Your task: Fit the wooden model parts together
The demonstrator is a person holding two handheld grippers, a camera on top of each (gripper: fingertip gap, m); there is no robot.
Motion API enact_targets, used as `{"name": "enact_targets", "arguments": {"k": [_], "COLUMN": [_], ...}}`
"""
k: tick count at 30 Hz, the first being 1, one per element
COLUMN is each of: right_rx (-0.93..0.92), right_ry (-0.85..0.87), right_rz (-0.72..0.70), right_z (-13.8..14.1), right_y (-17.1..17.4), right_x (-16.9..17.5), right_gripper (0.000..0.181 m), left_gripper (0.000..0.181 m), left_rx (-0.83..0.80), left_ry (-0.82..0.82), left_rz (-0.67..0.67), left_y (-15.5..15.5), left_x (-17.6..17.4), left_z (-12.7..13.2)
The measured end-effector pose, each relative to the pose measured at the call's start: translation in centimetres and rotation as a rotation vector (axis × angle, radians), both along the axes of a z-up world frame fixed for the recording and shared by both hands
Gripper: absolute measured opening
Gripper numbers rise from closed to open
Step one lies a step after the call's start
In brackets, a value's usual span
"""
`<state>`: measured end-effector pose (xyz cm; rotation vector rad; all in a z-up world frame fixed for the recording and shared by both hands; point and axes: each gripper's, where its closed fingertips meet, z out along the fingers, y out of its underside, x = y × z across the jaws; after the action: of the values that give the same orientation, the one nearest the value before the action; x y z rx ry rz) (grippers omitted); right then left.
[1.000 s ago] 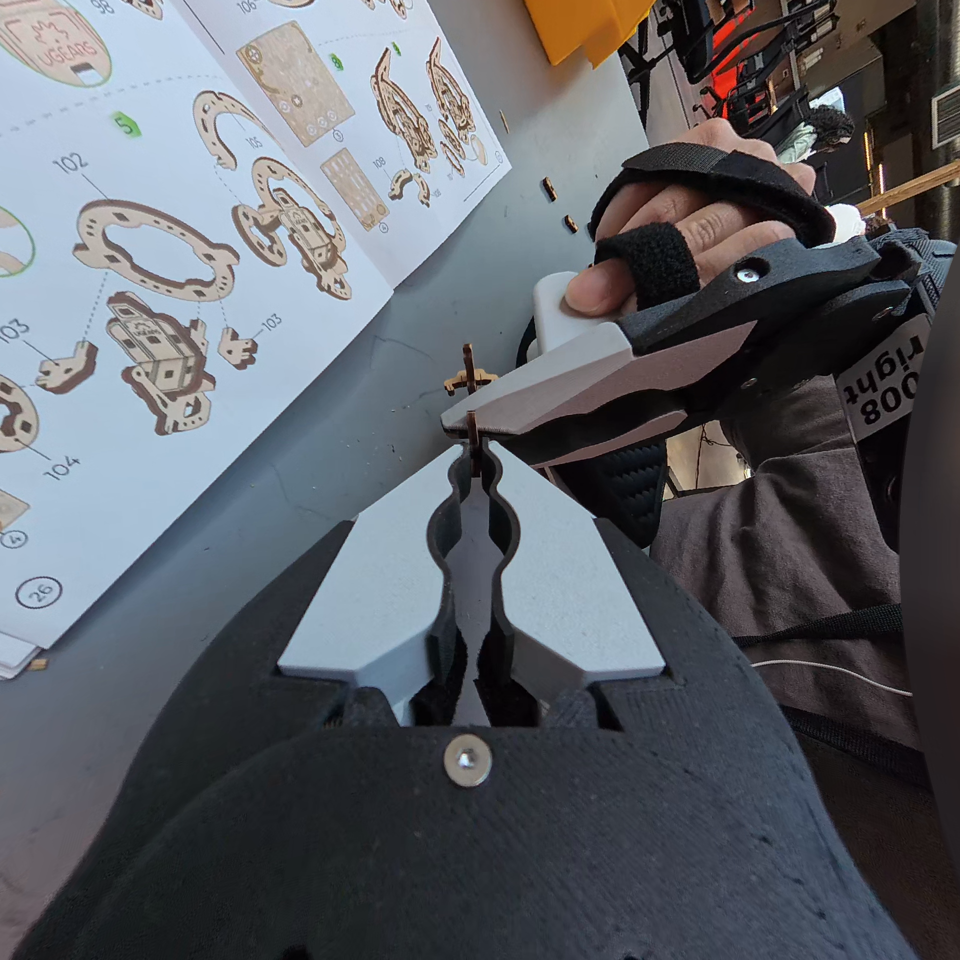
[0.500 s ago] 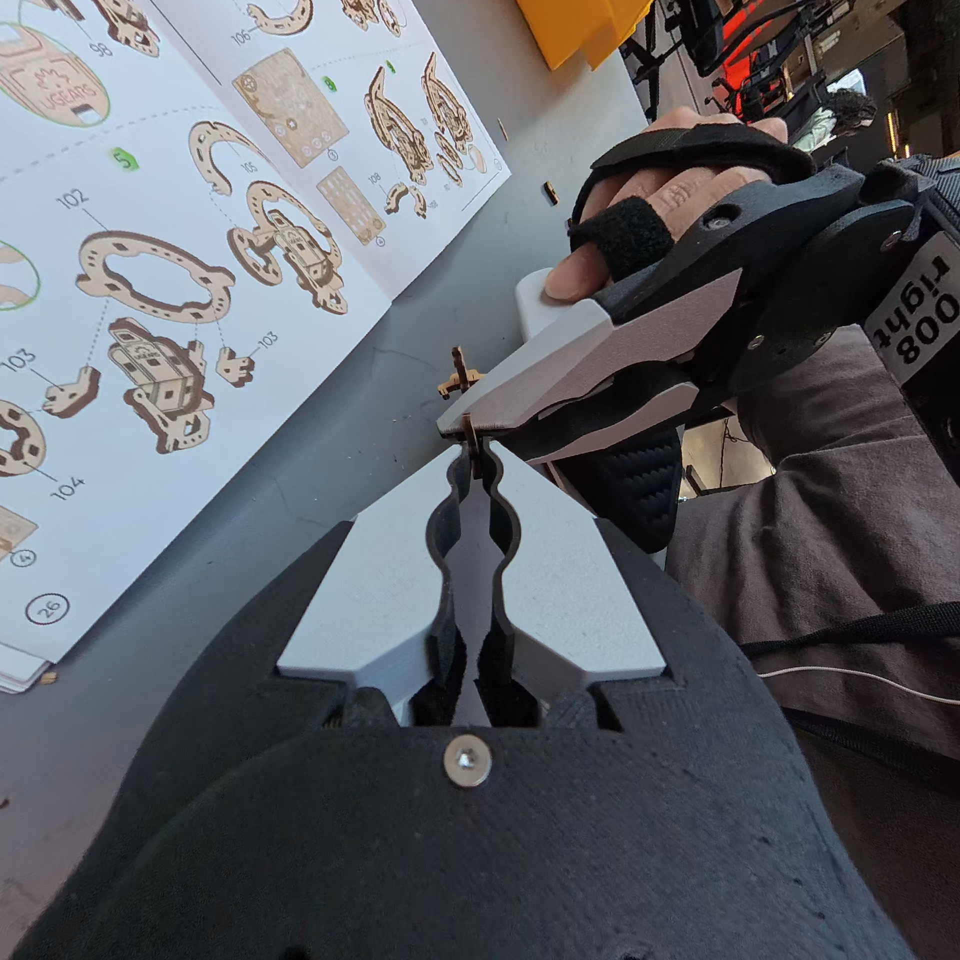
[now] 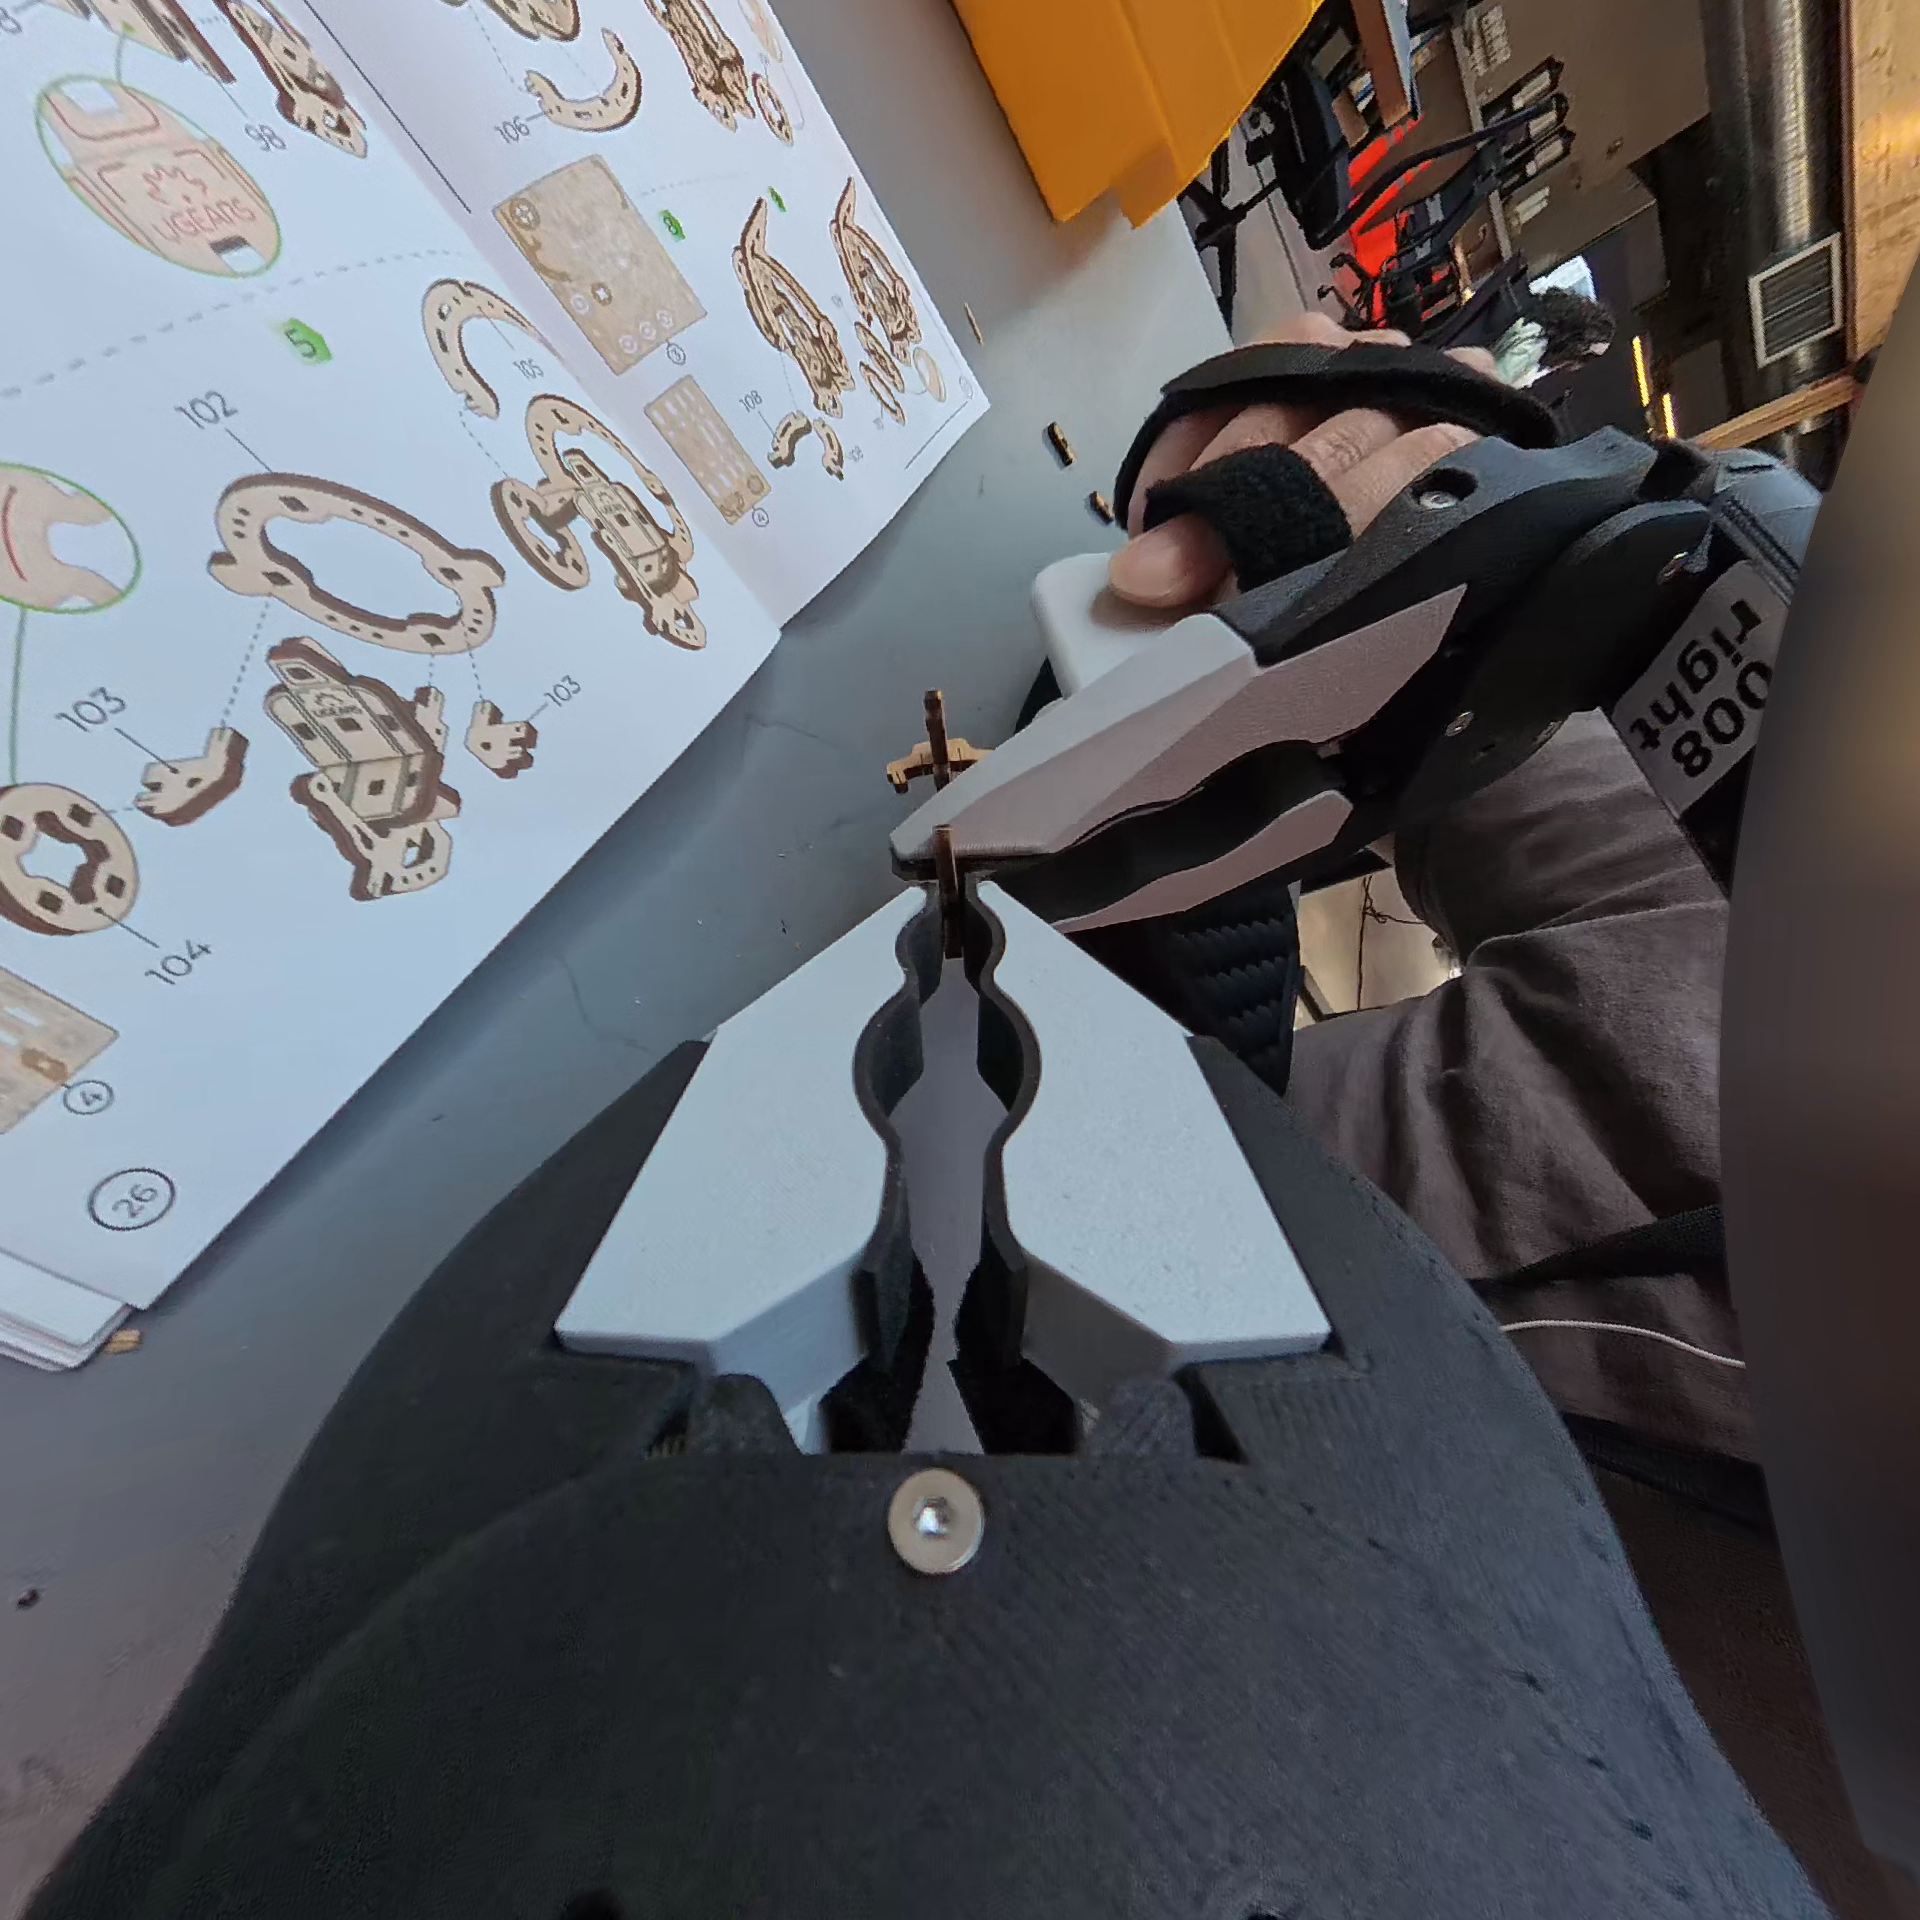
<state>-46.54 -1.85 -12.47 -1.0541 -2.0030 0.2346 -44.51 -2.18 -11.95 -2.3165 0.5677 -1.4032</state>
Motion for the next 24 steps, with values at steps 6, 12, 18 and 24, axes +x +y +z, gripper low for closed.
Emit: {"name": "enact_targets", "arguments": {"k": [6,12,18,24], "right_rx": [0.051,0.090,0.163,0.249], "right_ry": [0.049,0.089,0.097,0.240], "right_rz": [-0.013,0.011,0.016,0.028], "right_z": [1.1,1.8,2.3,5.0], "right_y": [0.8,0.6,0.8,1.1], "right_x": [0.4,0.3,0.2,0.7], "right_gripper": [0.029,0.021,0.027,0.035], "left_gripper": [0.000,0.000,0.000,0.000], "left_rx": [-0.045,-0.095,-0.080,0.114], "left_ry": [-0.078,-0.148,-0.141,-0.056], "left_rz": [0.005,0.005,0.020,0.081], "left_y": [0.2,0.1,0.3,2.0], "left_x": [-0.5,-0.4,-0.5,-1.6], "left_z": [0.7,1.1,1.1,1.7]}}
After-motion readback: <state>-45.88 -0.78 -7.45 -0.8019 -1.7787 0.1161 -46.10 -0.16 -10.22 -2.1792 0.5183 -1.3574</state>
